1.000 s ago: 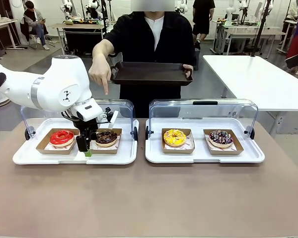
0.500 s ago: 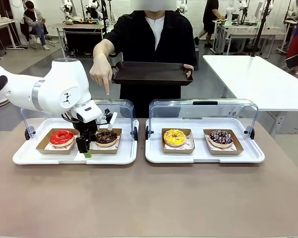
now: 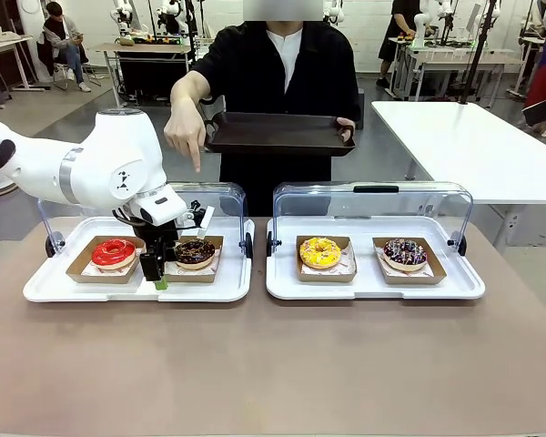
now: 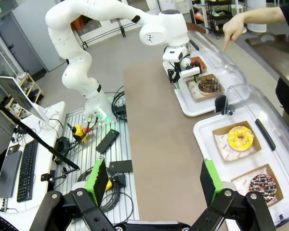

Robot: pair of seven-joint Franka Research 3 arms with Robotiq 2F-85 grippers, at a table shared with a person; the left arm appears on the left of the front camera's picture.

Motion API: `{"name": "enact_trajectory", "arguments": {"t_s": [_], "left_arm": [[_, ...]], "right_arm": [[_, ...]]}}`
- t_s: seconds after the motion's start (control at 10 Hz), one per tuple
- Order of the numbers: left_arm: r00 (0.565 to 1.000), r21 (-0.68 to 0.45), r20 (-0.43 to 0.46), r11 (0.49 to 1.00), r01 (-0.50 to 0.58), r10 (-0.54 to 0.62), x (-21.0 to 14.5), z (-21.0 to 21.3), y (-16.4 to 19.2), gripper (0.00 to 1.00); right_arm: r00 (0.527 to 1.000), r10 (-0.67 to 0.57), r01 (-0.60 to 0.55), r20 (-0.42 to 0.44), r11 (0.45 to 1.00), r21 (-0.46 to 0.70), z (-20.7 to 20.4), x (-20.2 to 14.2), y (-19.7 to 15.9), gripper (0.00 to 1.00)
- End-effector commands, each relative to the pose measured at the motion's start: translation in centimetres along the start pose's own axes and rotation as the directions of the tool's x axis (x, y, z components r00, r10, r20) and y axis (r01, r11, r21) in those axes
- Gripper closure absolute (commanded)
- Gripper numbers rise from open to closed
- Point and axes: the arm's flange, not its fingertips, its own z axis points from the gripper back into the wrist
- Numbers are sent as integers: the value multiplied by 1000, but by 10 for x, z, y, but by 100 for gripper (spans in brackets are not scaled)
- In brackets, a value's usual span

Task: Provide the desired donut to the person.
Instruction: Pick up and lift the Paper togo box containing the Donut pointed at by the person.

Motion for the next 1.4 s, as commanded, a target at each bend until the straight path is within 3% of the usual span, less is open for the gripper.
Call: {"name": "enact_trajectory", "arguments": {"t_s": [0.0,0.8,1.3], "left_arm": [[1000,9,-15,1000,-13,13,3,0,3,25],[1000,2,-12,1000,-2,2,1,0,2,99],[1000,-1,-13,1000,2,-2,0,1,0,100]], "right_arm": [[1000,3,-3,9,1000,12,0,0,0,0],[1000,3,-3,9,1000,12,0,0,0,0],[1000,3,-3,9,1000,12,0,0,0,0]]}}
